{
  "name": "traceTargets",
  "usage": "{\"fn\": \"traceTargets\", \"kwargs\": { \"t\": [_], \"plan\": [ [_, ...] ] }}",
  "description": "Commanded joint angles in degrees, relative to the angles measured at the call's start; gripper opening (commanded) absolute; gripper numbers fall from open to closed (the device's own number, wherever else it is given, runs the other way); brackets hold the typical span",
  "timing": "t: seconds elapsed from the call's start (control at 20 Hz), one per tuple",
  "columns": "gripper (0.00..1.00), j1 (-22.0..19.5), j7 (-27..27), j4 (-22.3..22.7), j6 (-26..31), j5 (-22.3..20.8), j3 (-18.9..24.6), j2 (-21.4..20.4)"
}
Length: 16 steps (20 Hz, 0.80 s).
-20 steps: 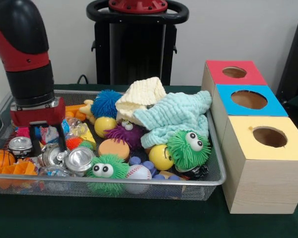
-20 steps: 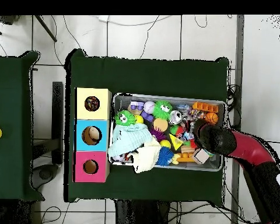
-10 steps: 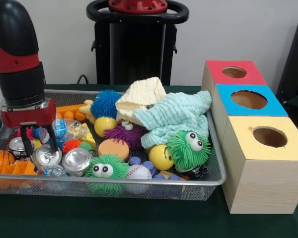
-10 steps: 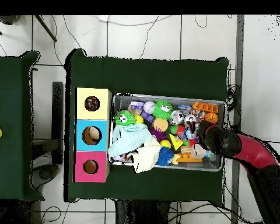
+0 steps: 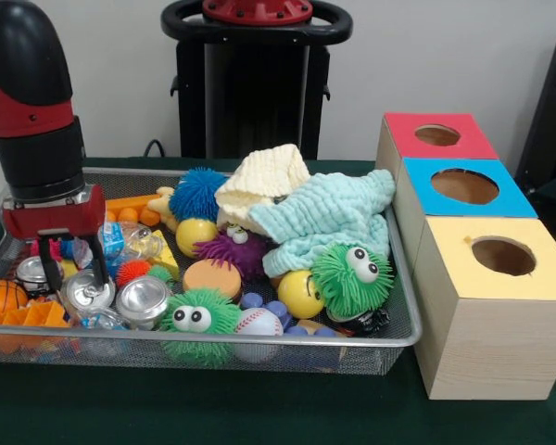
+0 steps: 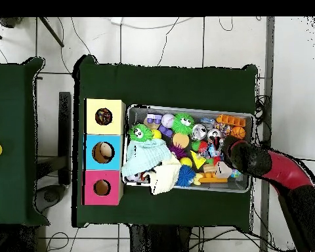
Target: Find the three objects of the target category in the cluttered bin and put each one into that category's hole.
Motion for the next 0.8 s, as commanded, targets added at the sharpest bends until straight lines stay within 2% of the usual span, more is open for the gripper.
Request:
{"fn": "traceTargets", "kwargs": {
  "t": [0.05, 0.3, 0.5, 0.6, 0.8],
  "plan": [
    [1.00, 0.44, -4.79, -2.50, 1.60, -4.03, -0.17, 4.03],
    [1.00, 1.39, -1.88, 3.84, 4.17, -1.81, -0.60, -3.96],
    [1.00, 1.93, -1.39, 6.77, 7.86, 0.67, 0.04, -9.84],
    [1.00, 1.85, -1.57, 7.53, 9.10, 1.45, 0.42, -11.70],
    [1.00, 1.76, -1.92, 7.52, 10.13, 1.88, 0.76, -12.60]
  ]
}}
